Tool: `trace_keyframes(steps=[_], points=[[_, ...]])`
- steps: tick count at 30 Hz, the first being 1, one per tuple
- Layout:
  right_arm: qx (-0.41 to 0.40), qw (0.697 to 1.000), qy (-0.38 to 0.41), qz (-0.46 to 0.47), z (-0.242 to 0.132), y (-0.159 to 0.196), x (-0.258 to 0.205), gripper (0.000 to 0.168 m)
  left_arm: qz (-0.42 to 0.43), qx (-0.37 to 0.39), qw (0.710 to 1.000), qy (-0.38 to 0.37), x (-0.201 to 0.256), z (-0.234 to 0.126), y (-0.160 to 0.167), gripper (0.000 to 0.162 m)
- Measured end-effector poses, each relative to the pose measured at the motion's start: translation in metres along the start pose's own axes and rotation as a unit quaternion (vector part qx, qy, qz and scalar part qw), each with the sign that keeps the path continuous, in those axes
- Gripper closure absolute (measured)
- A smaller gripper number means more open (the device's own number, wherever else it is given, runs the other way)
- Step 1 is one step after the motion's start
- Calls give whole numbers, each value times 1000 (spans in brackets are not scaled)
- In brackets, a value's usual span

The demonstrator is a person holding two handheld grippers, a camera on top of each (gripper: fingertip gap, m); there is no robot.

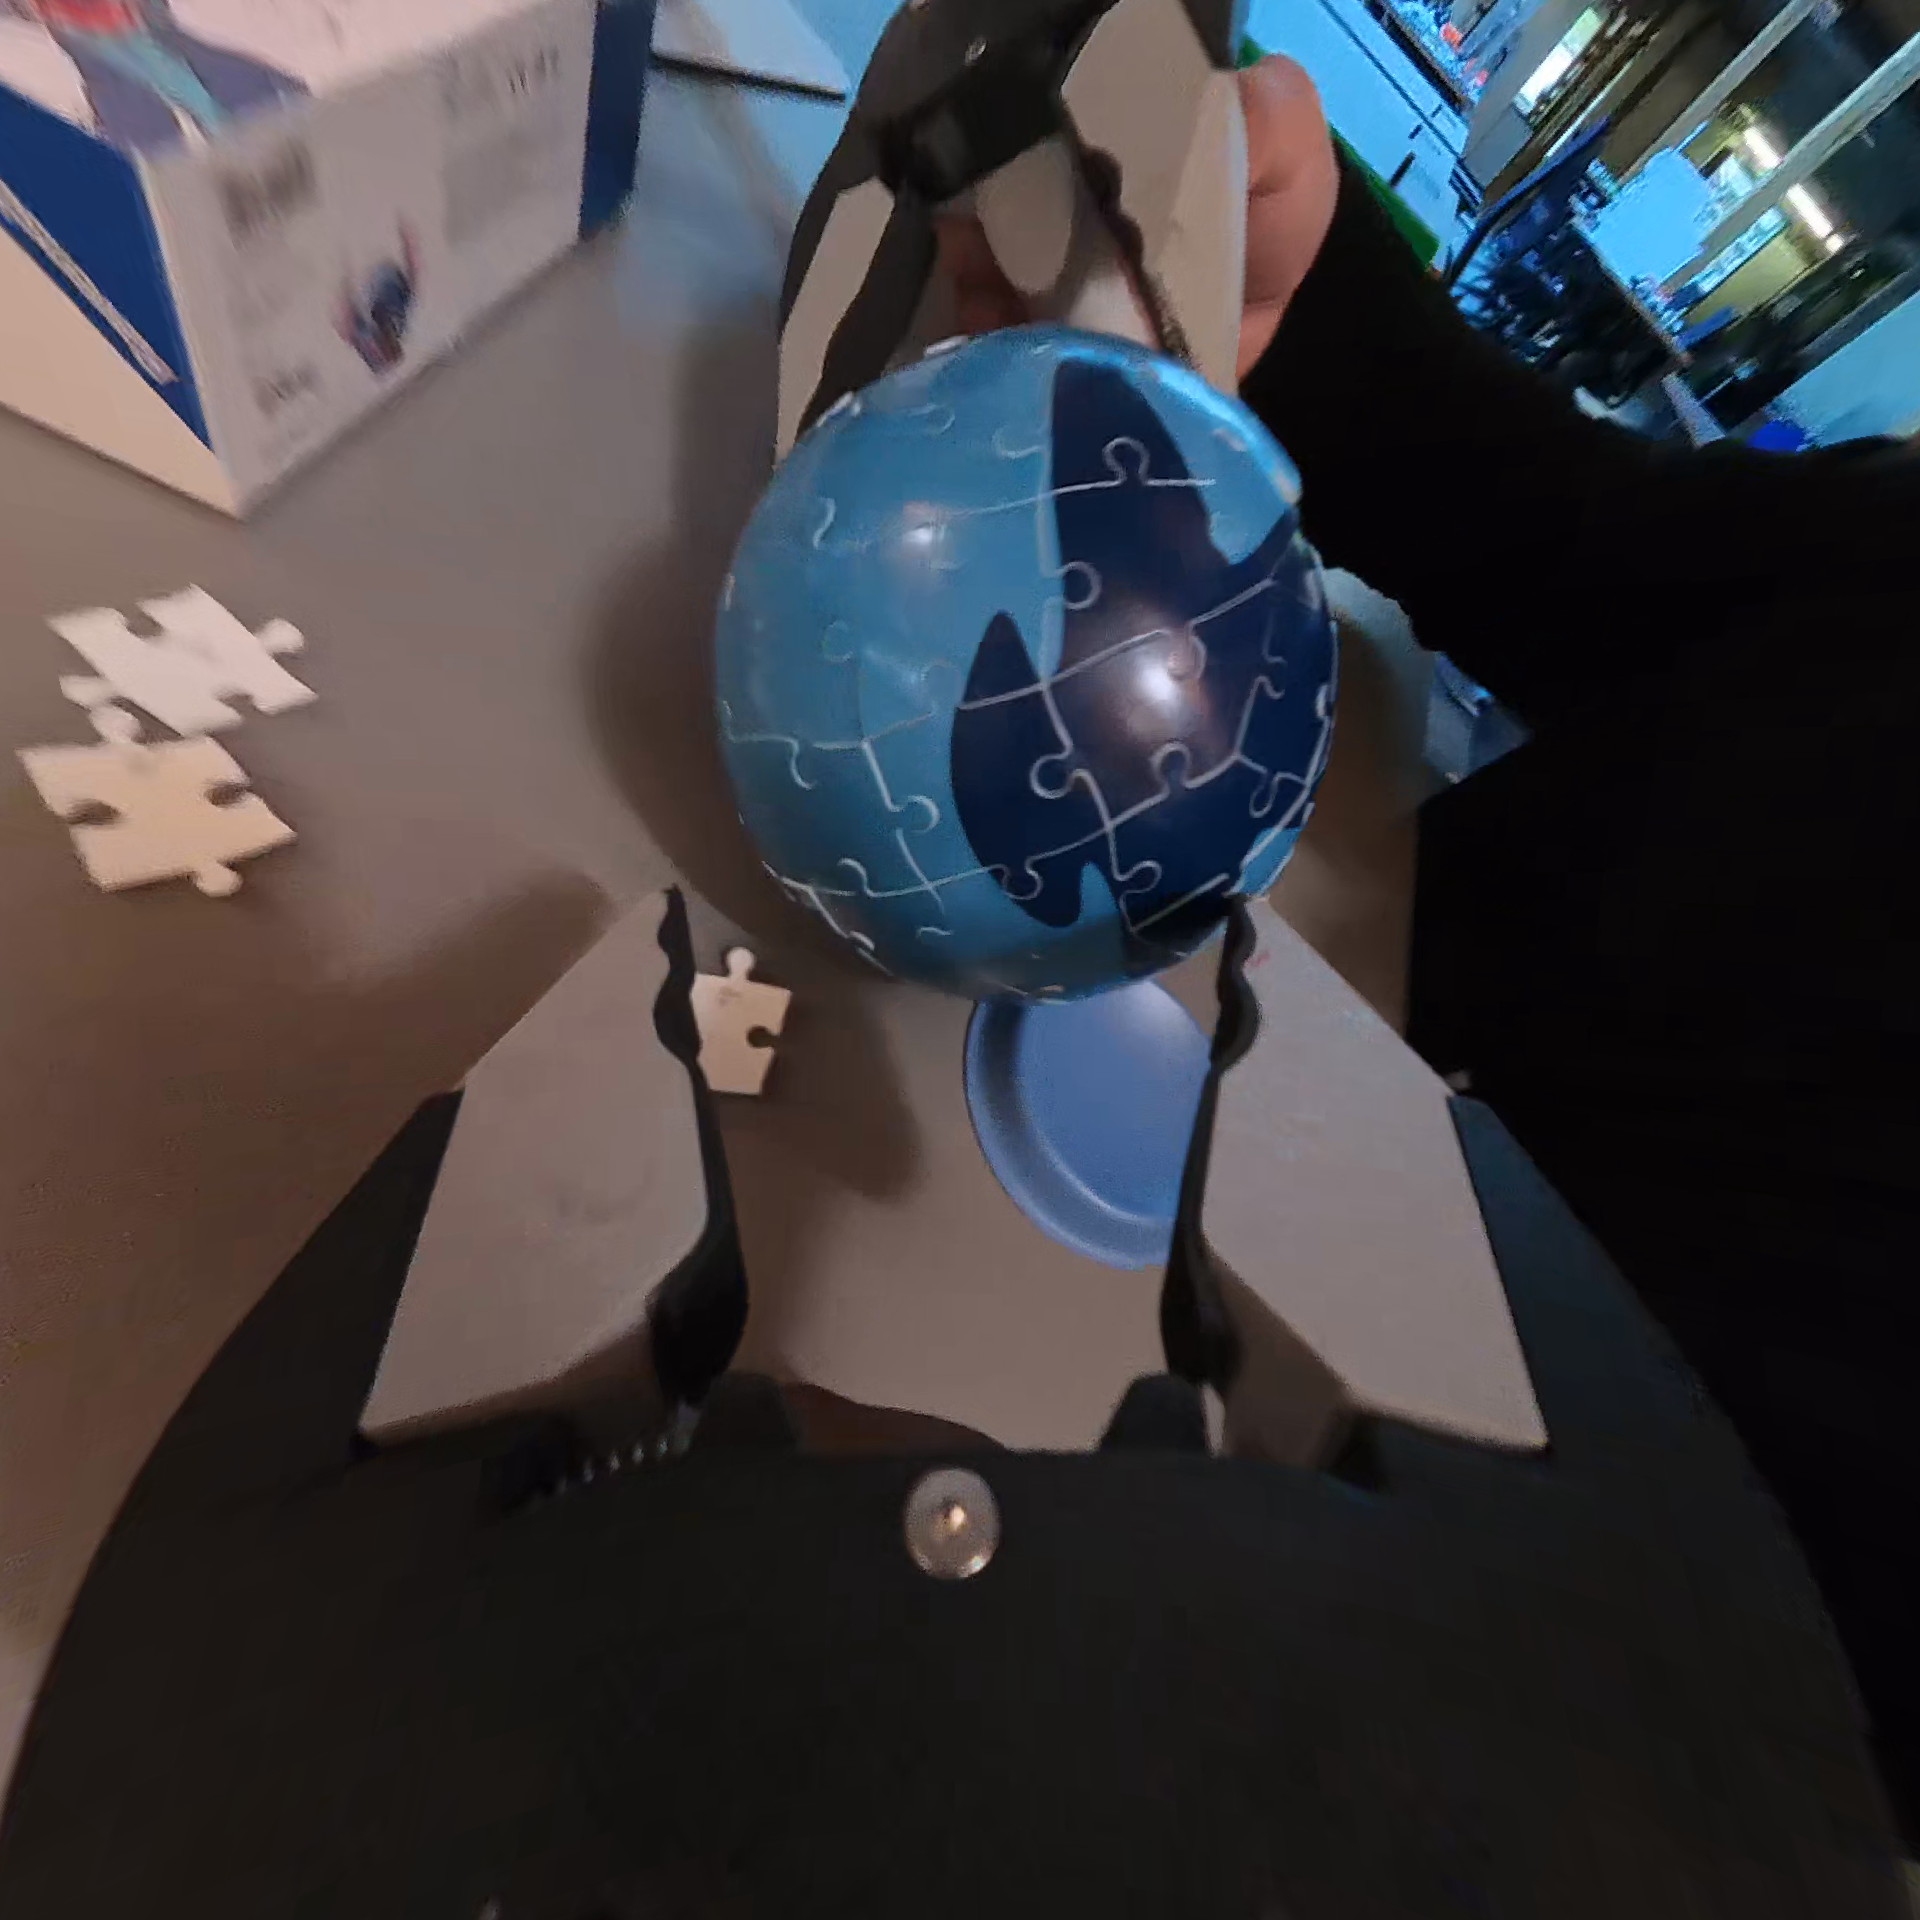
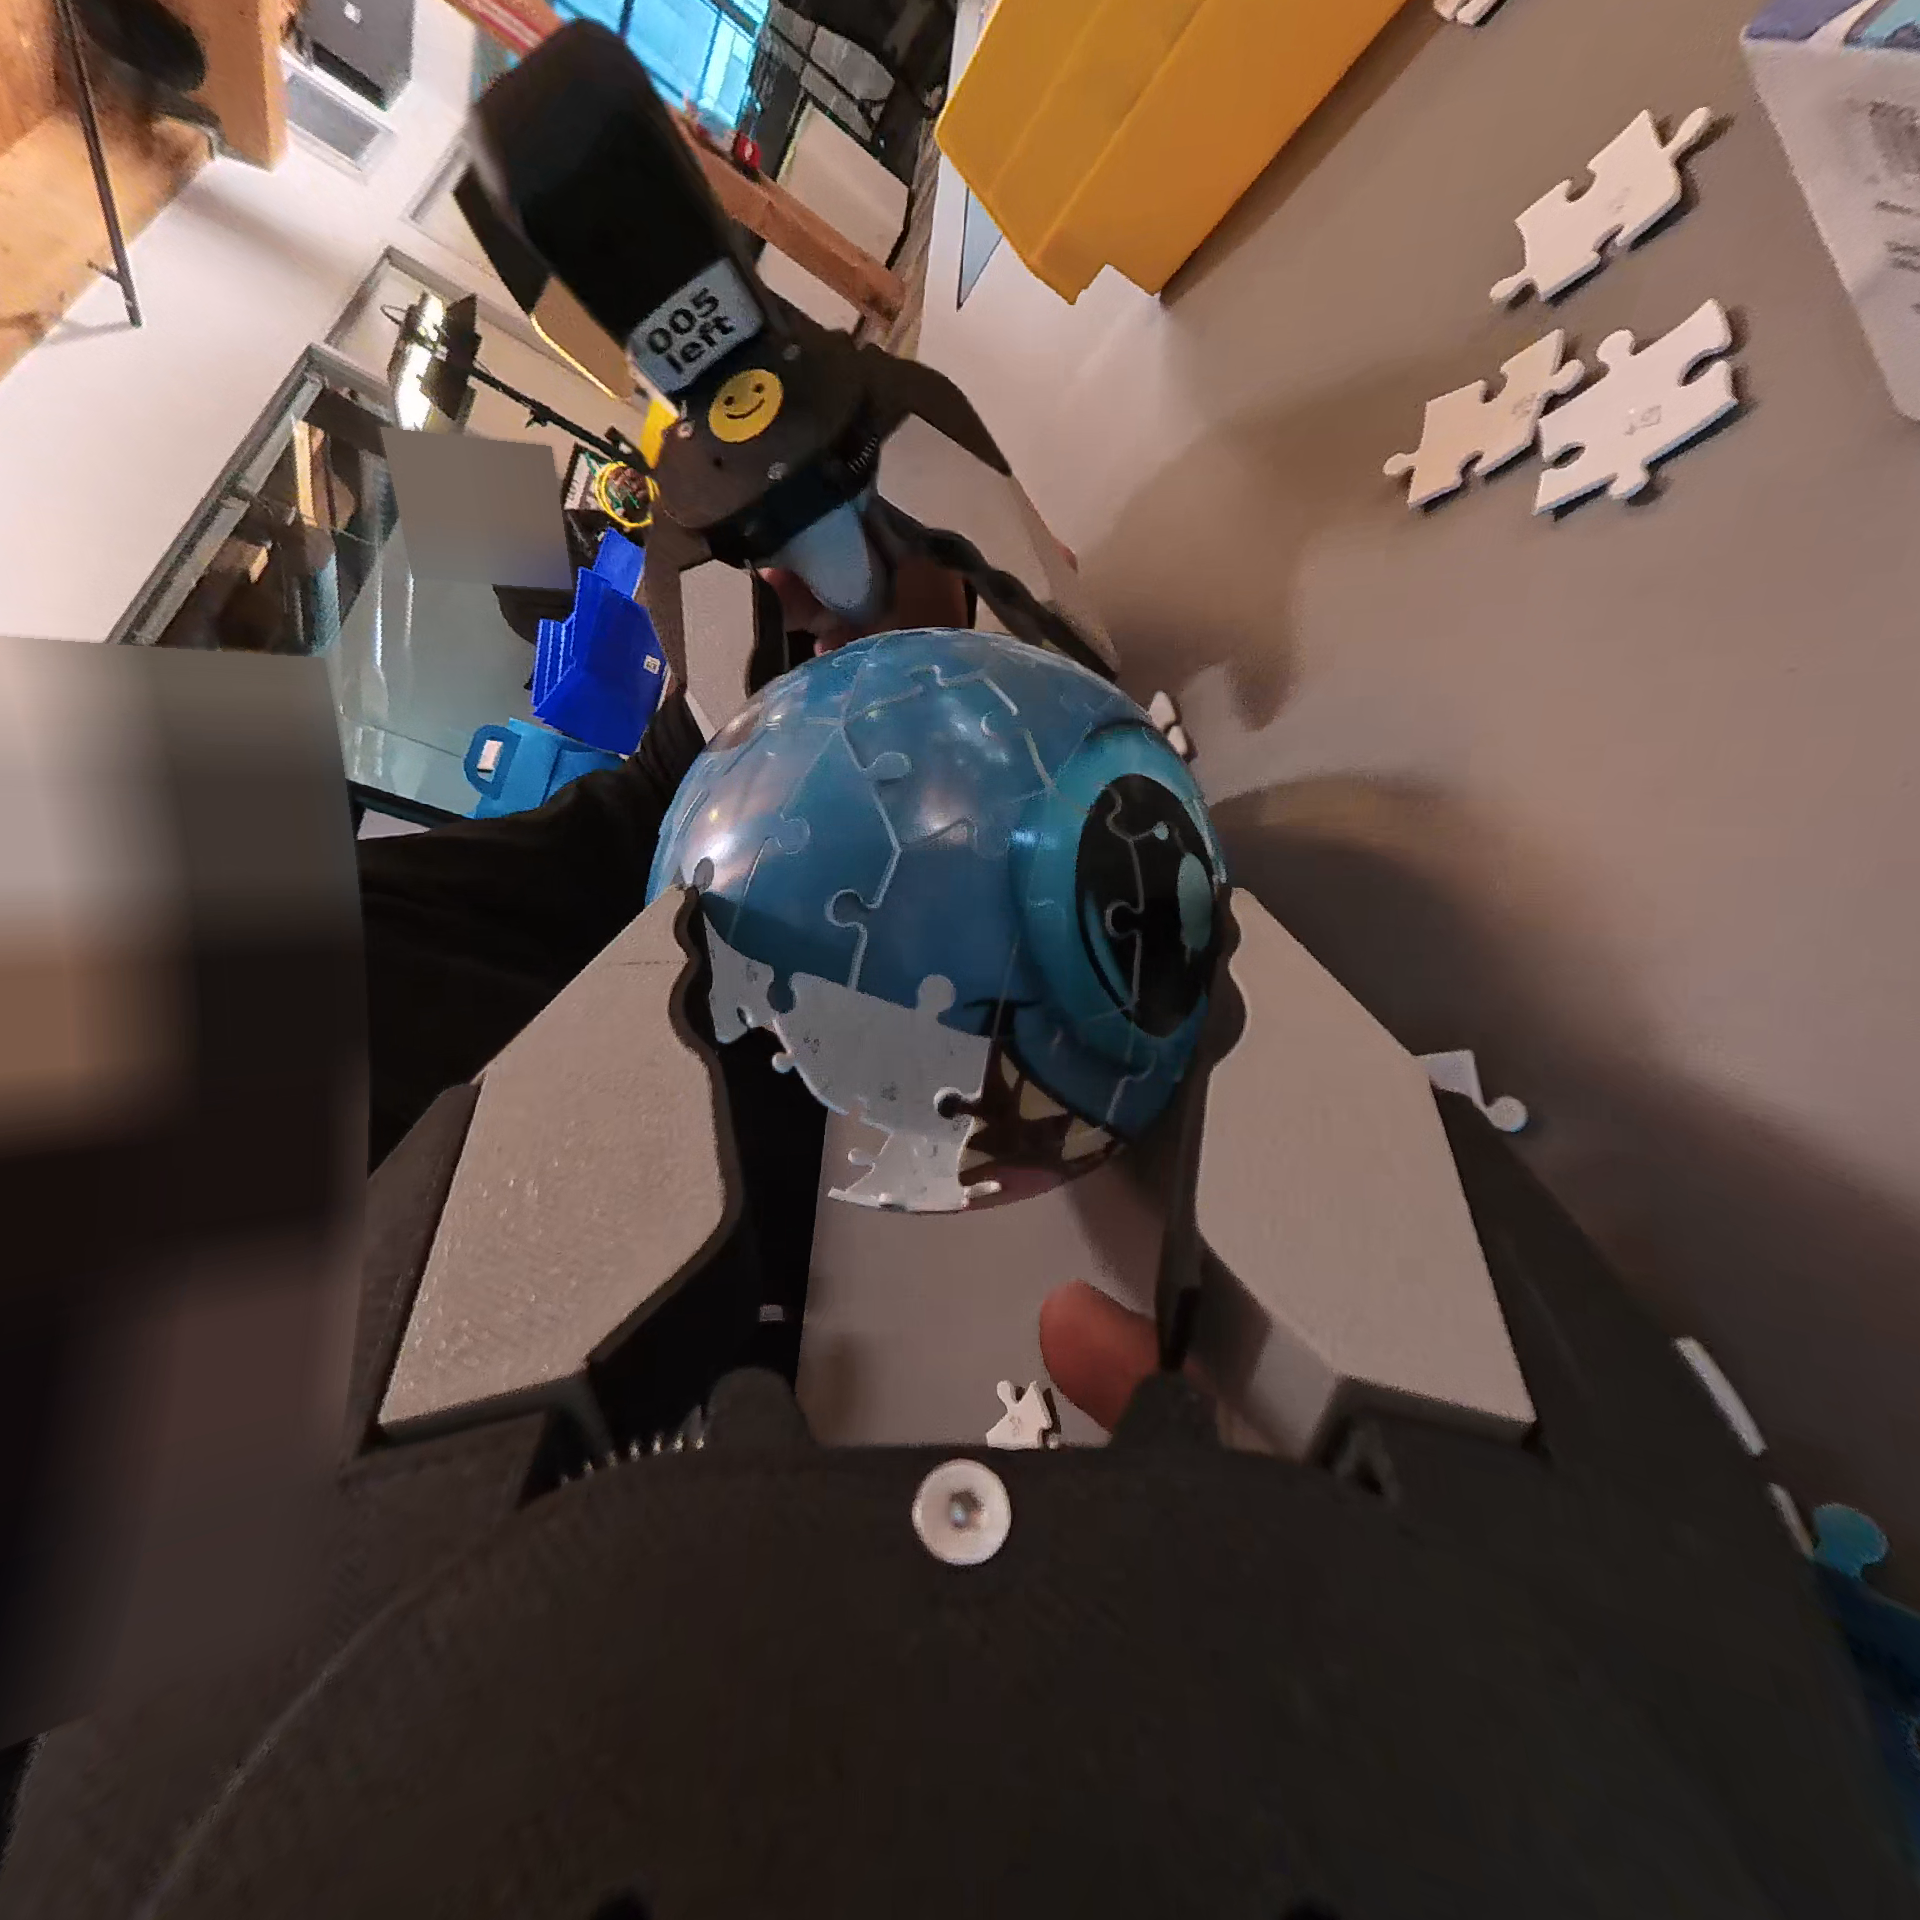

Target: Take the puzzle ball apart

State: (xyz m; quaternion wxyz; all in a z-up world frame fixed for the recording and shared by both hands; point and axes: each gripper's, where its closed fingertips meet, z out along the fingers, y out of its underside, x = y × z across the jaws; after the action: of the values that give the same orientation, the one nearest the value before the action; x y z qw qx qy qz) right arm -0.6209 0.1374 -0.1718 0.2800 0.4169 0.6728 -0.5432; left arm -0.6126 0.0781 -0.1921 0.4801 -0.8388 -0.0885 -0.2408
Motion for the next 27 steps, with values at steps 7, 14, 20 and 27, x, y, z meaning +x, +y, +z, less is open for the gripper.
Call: trace_keyframes(steps=[7, 14, 20, 27], points=[[19, 1000, -13, 1, -4, 5, -1, 75, -95, -2, 993, 69, 23, 17, 7, 59], [37, 999, -10, -20, -8, -1, 1, 74, -117, 8, 992, 44, 14, 21, -5, 59], [74, 993, -2, -95, -3, -34, 9, 75, -73, 56, 996, 3, -16, 2, -27, 56], [74, 979, -10, -187, 5, -44, 13, 75, 25, 90, 995, -33, -31, -22, -42, 61]])
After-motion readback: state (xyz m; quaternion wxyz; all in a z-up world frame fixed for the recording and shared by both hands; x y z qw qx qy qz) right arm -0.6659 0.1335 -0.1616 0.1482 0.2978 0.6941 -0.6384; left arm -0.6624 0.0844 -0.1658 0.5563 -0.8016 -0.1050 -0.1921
